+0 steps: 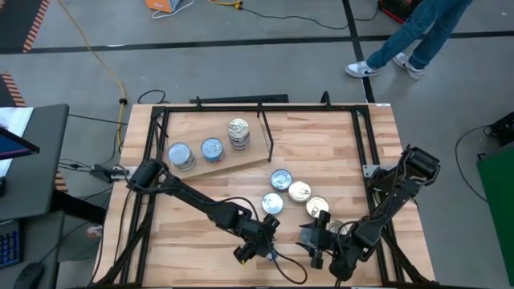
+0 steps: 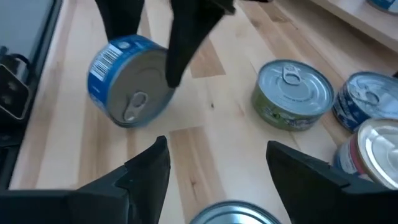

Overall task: Stack canned seafood by type on shelf
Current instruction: Stack the blue tuna can on top of the yellow blue tuna can on the shelf

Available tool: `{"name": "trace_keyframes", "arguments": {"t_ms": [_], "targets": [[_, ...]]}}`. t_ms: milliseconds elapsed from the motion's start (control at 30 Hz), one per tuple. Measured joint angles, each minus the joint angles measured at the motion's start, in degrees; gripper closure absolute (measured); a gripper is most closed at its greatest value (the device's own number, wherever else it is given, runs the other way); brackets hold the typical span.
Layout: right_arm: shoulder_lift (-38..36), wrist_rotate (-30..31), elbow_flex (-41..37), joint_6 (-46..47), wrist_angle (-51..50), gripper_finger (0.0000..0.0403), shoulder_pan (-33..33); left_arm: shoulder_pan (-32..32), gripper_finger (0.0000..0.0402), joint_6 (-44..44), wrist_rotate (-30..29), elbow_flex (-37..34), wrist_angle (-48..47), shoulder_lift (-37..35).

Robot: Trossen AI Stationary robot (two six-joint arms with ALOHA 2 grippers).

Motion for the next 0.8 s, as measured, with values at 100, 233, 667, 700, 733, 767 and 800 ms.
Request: {"name": "trace_keyframes", "arguments": {"t_ms": [100, 233, 667, 700, 733, 767, 800], "targets": [[0.0, 0.0, -0.8, 1.6, -0.1, 0.0111, 0.0, 0.0, 0.0165, 0.4, 0.2, 0.0, -0.1, 0.0], [0.0, 0.1, -0.9, 1.9, 0.3, 0.0111, 0.0, -0.3, 0.0241, 1.6, -1.4, 0.0, 0.0, 0.0], [0.0, 0.4, -0.9, 1.9, 0.6, 0.0111, 0.0, -0.4, 0.027, -6.5, -26.8, 0.0, -26.3, -13.9], [0.0, 0.4, -0.9, 1.9, 0.6, 0.0111, 0.0, -0.4, 0.027, -8.0, -31.8, 0.0, -30.4, -14.9], [0.0, 0.4, -0.9, 1.9, 0.7, 0.0111, 0.0, -0.3, 0.027, -10.0, -36.4, 0.0, -34.6, -15.8], [0.0, 0.4, -0.9, 1.9, 0.8, 0.0111, 0.0, 0.0, 0.027, -12.3, -40.6, 0.0, -39.0, -16.5], [0.0, 0.5, -0.9, 1.9, 0.8, 0.0111, 0.0, 0.4, 0.027, -15.1, -44.3, 0.0, -43.6, -17.0]]}}
